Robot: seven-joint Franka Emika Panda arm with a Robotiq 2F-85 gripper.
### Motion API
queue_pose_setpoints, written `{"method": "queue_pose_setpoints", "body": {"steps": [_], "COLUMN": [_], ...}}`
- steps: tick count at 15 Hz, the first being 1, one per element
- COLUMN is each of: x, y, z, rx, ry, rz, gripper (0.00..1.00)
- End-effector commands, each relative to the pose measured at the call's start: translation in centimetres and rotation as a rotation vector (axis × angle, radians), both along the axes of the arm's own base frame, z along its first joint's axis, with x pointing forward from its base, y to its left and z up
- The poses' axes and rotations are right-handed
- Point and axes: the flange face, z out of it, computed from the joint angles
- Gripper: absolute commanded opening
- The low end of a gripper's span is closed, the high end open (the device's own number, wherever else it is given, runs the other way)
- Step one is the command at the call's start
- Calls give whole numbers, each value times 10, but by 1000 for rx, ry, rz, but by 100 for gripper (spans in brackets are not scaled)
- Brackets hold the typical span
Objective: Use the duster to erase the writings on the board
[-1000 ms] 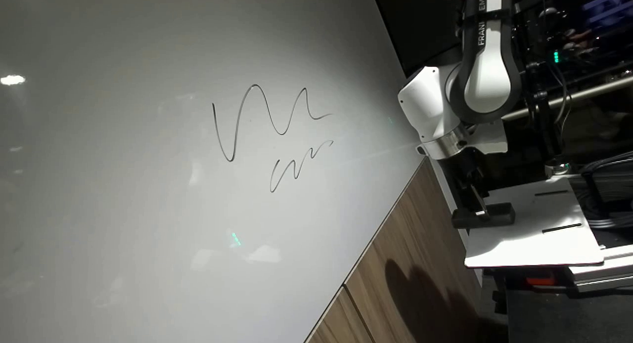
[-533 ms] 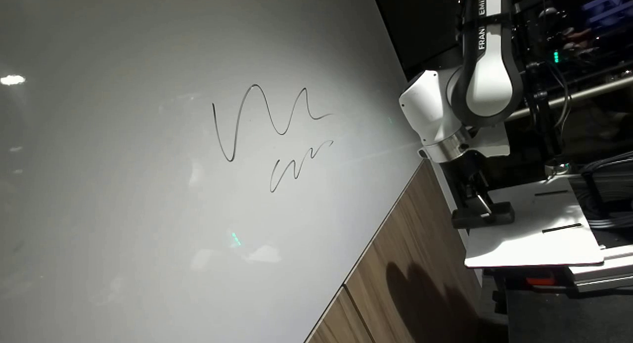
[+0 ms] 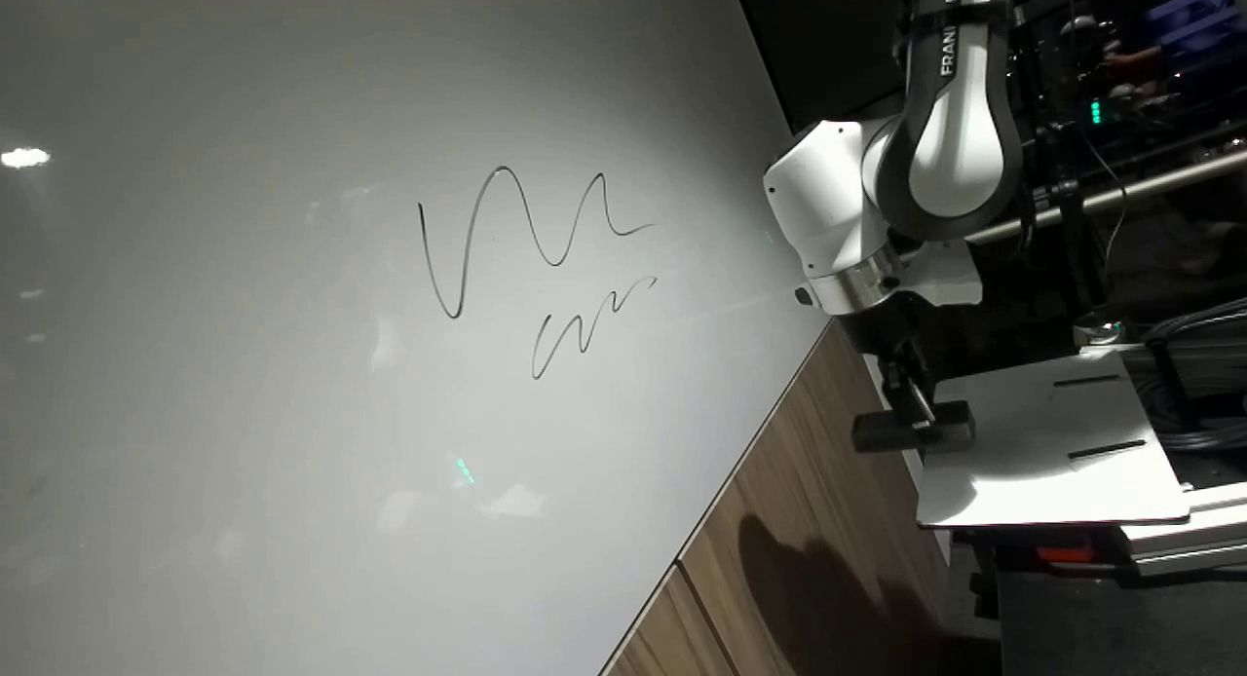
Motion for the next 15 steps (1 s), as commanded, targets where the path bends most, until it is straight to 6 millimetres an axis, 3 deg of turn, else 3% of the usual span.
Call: {"method": "queue_pose_setpoints", "body": {"steps": [1,3,6,9,12,15], "x": [3,9,41,74,101,120], "y": [27,41,53,56,54,52], "z": [65,107,178,233,262,271], "rx": [28,49,59,48,32,4], "ry": [-144,-245,-424,-585,-668,-713], "rz": [16,21,14,-2,-36,-58], "gripper": [30,30,30,30,30,30]}}
